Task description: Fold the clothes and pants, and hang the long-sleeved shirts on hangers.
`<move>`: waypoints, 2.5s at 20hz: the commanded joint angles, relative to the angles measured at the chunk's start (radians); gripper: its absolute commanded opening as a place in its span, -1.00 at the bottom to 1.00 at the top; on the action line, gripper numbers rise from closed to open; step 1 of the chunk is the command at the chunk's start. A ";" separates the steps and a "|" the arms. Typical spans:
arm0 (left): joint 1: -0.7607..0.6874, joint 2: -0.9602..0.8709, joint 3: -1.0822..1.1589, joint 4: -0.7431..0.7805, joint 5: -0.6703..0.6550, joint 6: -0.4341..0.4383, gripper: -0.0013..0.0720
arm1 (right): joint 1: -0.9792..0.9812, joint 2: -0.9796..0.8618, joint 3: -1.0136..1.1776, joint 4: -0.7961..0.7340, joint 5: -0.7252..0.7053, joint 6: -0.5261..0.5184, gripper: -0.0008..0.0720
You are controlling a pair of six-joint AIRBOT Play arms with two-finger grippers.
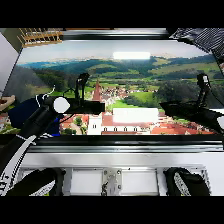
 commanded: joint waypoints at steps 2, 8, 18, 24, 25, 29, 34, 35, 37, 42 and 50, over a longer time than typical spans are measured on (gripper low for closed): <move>-0.001 0.001 0.000 0.000 0.000 0.000 -0.95 | 0.001 -0.001 0.000 0.000 0.000 0.000 -0.91; 0.000 0.001 0.000 0.000 0.000 0.000 -0.95 | 0.001 -0.001 0.000 0.000 0.000 0.000 -0.91; 0.215 0.002 0.083 0.226 -0.116 0.000 0.99 | 0.001 -0.001 0.000 0.000 0.000 0.000 -0.91; 0.789 -0.017 0.127 0.395 -0.126 0.001 0.98 | 0.001 -0.001 0.000 0.000 0.000 0.000 -0.91; 0.866 -0.039 0.127 0.394 -0.109 0.009 0.99 | 0.001 -0.001 0.000 0.000 0.000 0.000 -0.91; 1.021 -0.184 0.128 0.395 -0.073 0.056 0.99 | 0.001 -0.001 0.000 0.000 0.000 0.000 -0.91; 1.033 -0.367 0.129 0.393 -0.039 0.097 0.99 | 0.001 0.000 0.000 0.000 0.000 0.000 -0.91; 1.024 -0.390 0.129 0.394 -0.042 0.097 0.99 | 0.001 -0.001 0.000 0.000 0.000 0.000 -0.91; 1.003 -0.417 0.129 0.396 -0.050 0.097 0.98 | 0.001 -0.001 0.000 0.000 0.000 0.000 -0.91; 0.945 -0.403 0.129 0.394 -0.053 0.095 -0.94 | 0.001 -0.001 0.000 0.000 0.000 0.000 -0.91; 0.637 -0.061 0.130 0.383 -0.079 0.093 -0.95 | 0.001 -0.001 0.000 0.000 0.000 0.000 -0.91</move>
